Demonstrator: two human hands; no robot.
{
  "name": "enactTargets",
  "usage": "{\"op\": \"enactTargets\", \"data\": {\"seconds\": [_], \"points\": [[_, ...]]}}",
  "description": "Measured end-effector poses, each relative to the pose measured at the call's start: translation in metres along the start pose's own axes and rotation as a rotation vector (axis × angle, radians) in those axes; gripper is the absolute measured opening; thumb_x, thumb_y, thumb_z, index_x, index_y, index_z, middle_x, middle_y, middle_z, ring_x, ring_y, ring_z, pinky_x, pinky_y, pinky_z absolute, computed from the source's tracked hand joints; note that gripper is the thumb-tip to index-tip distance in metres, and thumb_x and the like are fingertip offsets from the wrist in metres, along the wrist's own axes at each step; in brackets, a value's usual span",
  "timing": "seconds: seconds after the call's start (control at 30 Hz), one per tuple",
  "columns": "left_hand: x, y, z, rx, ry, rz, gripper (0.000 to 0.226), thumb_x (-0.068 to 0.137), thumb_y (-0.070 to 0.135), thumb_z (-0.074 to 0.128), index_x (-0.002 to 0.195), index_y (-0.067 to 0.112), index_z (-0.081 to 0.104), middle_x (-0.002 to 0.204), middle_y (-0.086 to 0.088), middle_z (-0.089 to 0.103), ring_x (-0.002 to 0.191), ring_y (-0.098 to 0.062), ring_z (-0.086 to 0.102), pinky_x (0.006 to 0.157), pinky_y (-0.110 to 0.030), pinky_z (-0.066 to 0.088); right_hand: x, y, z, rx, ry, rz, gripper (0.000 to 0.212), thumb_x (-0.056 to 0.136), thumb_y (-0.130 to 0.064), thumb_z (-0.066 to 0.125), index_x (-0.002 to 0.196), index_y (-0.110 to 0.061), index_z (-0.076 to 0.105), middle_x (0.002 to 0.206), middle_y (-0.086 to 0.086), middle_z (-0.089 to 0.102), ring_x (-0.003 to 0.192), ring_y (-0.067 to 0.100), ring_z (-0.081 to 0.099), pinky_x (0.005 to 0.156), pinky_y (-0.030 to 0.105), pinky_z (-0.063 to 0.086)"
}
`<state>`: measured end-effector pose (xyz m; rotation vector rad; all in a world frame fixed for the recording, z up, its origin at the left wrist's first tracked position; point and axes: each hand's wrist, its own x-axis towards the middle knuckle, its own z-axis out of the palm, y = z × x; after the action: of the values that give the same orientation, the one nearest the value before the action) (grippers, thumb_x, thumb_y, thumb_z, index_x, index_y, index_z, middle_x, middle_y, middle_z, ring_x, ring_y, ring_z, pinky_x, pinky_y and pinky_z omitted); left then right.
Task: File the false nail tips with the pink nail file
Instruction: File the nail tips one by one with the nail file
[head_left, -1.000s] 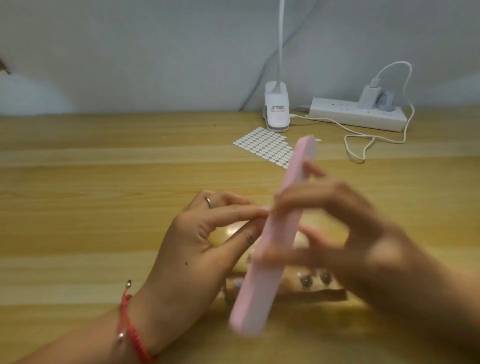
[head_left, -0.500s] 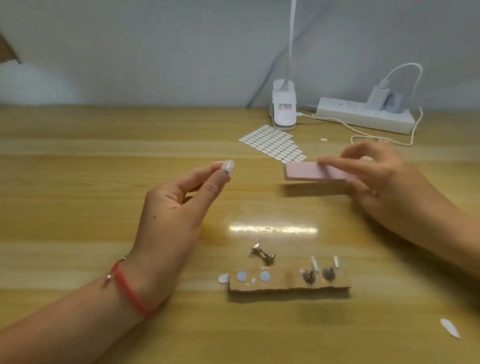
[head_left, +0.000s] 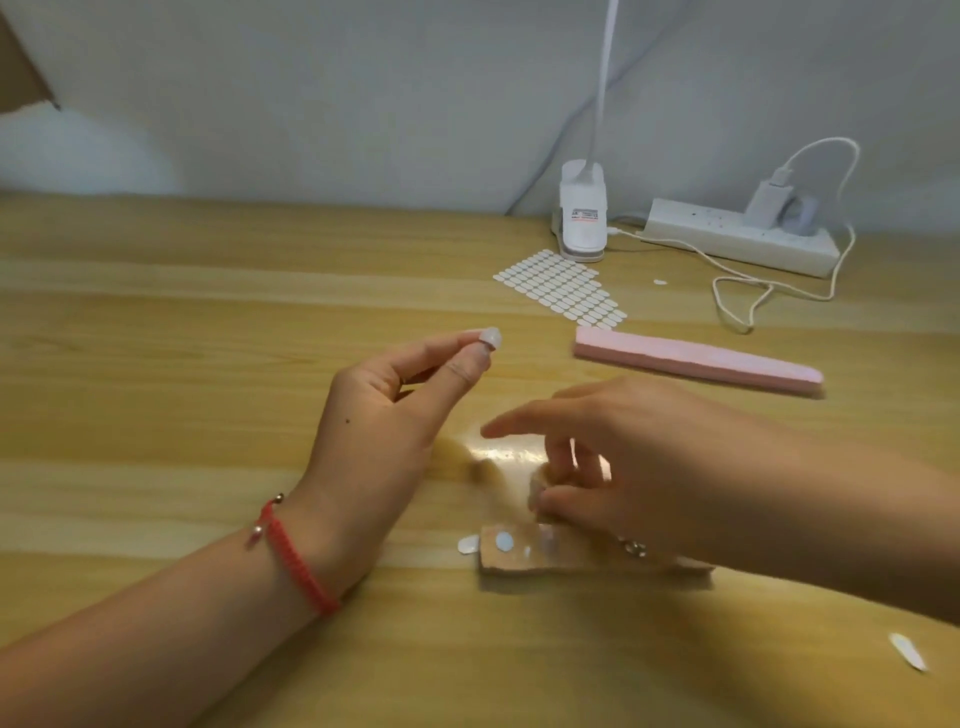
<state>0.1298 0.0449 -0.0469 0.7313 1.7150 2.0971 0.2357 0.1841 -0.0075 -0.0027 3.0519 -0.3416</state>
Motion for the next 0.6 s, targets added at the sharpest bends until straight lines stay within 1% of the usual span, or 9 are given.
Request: {"op": "enactTargets", "data": {"seconds": [0.07,0.1,0.2,0.3,0.33,0.37,0.43,0.5,0.6], "points": [[0.0,0.0,-0.001,-0.015,-0.004,-0.008,0.021,0.068,0.037,0.069,0.085,0.031,0.078,0.092,0.011,0.075,0.092,0.004,0.066,0.072,-0.003,0.044,0.005,0.001,-0.002,0.03,-0.026,0.01,0.056,0.088,-0.03,0.067,0.133,-0.054,0.045,0.081,-0.025,0.063,0.079,-0.006,0.058,0.07,0.015,0.047],[0.0,0.0,-0.001,-0.017,-0.005,-0.012,0.021,0.067,0.037,0.069,0.084,0.03,0.078,0.091,0.011,0.075,0.093,0.003,0.066,0.072,-0.003,0.044,0.007,0.003,-0.003,0.027,-0.027,0.016,0.057,0.088,-0.026,0.067,0.132,-0.055,0.046,0.081,-0.026,0.063,0.08,-0.007,0.058,0.069,0.013,0.046],[0.0,0.001,-0.001,-0.021,-0.013,-0.019,0.022,0.068,0.037,0.068,0.085,0.027,0.077,0.092,0.01,0.075,0.093,0.003,0.066,0.072,-0.003,0.044,0.005,0.005,-0.007,0.092,0.008,0.029,0.055,0.089,-0.027,0.064,0.128,-0.061,0.046,0.087,-0.029,0.062,0.08,-0.01,0.061,0.065,0.01,0.045],[0.0,0.001,-0.003,-0.018,-0.017,-0.011,0.022,0.069,0.038,0.068,0.087,0.028,0.077,0.091,0.01,0.075,0.092,0.002,0.066,0.071,-0.003,0.044,-0.008,0.002,-0.013,0.321,0.068,-0.006,0.055,0.088,-0.025,0.065,0.121,-0.065,0.049,0.096,-0.027,0.062,0.088,-0.008,0.064,0.073,0.021,0.057],[0.0,0.001,-0.003,-0.012,-0.021,-0.011,0.022,0.069,0.039,0.068,0.087,0.029,0.077,0.091,0.011,0.075,0.092,0.002,0.066,0.071,-0.003,0.044,-0.014,-0.001,-0.015,0.382,0.096,-0.021,0.052,0.087,-0.027,0.065,0.12,-0.064,0.052,0.095,-0.025,0.063,0.089,-0.006,0.066,0.074,0.024,0.059],[-0.001,0.001,-0.003,-0.003,-0.026,-0.014,0.023,0.07,0.04,0.068,0.088,0.03,0.077,0.092,0.012,0.075,0.093,0.003,0.066,0.071,-0.003,0.043,-0.019,-0.003,-0.016,0.411,0.119,-0.038,0.047,0.084,-0.031,0.065,0.119,-0.062,0.056,0.094,-0.024,0.065,0.091,-0.005,0.066,0.076,0.023,0.058],[-0.001,0.001,-0.003,0.01,-0.034,-0.022,0.021,0.072,0.039,0.068,0.088,0.031,0.077,0.093,0.013,0.074,0.094,0.004,0.065,0.07,-0.002,0.043,-0.027,-0.009,-0.014,0.382,0.147,-0.07,0.042,0.081,-0.035,0.065,0.116,-0.057,0.062,0.091,-0.024,0.068,0.091,-0.002,0.064,0.082,0.016,0.052],[-0.001,0.001,-0.003,0.01,-0.03,-0.031,0.014,0.078,0.033,0.069,0.089,0.029,0.077,0.093,0.013,0.074,0.093,0.005,0.065,0.07,-0.001,0.043,-0.03,-0.012,-0.011,0.367,0.175,-0.096,0.038,0.08,-0.028,0.07,0.11,-0.05,0.069,0.086,-0.022,0.069,0.088,0.002,0.063,0.079,0.016,0.049],[-0.001,0.001,-0.002,0.016,-0.023,-0.033,0.011,0.083,0.025,0.068,0.09,0.027,0.076,0.092,0.013,0.075,0.091,0.007,0.065,0.068,-0.001,0.042,-0.032,-0.013,-0.005,0.427,0.193,-0.11,0.038,0.08,-0.013,0.076,0.106,-0.04,0.074,0.084,-0.018,0.069,0.082,0.008,0.065,0.074,0.02,0.051]]}}
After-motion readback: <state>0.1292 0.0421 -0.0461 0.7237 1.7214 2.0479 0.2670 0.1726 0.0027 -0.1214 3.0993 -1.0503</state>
